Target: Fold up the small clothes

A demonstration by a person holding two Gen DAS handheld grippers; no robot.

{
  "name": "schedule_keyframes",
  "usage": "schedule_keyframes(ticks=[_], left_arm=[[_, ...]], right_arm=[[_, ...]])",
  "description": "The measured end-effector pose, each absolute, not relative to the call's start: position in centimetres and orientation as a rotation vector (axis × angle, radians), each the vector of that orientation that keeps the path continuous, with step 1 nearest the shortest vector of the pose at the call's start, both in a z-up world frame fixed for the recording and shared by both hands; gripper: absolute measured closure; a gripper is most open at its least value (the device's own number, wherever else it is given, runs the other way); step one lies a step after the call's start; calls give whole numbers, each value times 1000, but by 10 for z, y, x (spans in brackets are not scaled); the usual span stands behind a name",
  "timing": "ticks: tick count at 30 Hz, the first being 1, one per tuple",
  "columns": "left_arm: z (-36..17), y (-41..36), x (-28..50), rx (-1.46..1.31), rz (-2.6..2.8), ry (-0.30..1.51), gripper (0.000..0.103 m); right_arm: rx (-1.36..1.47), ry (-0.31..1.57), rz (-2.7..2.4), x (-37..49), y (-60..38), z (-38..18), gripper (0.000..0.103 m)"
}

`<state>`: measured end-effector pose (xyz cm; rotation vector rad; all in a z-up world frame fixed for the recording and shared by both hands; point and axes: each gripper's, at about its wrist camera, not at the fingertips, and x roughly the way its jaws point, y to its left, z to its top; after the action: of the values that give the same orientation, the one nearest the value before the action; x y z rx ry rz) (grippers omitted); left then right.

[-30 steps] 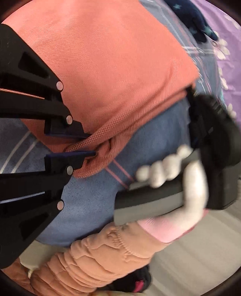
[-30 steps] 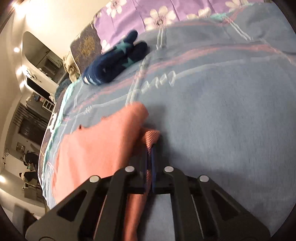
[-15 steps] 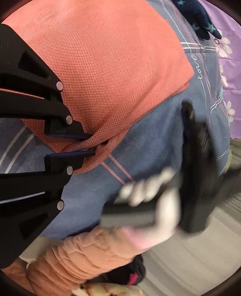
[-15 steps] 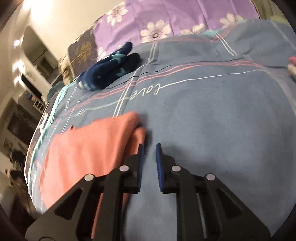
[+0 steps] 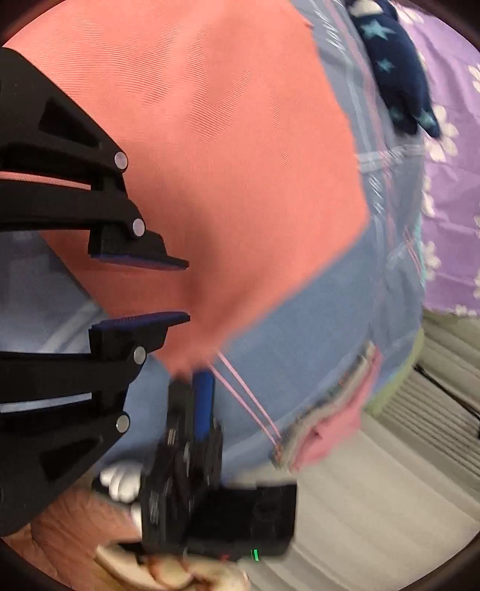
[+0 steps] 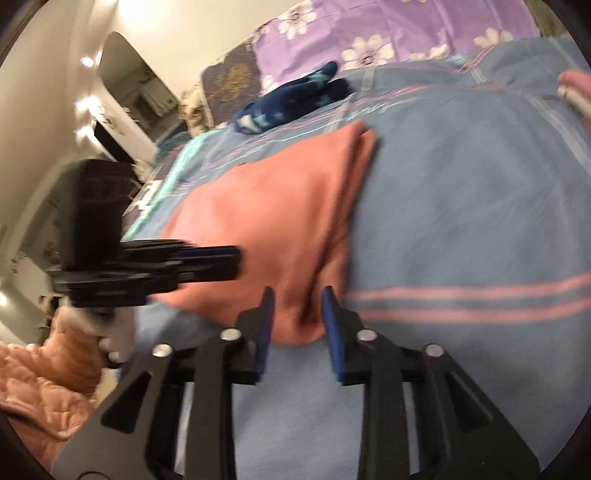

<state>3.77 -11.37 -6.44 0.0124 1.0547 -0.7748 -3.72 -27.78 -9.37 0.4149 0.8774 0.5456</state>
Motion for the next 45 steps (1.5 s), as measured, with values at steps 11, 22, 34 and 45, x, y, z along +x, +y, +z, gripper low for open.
schedule_keyframes(ticks=[11,22,34,45], left_arm=[[-83,-97,14,73,-779,1008,77],[-75,-81,-3,26,-783,975,76],[-34,159,-18,-297,-357,736,78],[-82,202,-33,-372,-413,802,79]], right_arm=[[423,964,247,-44,-302,-116,103],[292,905,323,-47,-235,-89,86],[62,881,246,-46,-170,-64,80],[-214,825,519,4,0,-27,71]])
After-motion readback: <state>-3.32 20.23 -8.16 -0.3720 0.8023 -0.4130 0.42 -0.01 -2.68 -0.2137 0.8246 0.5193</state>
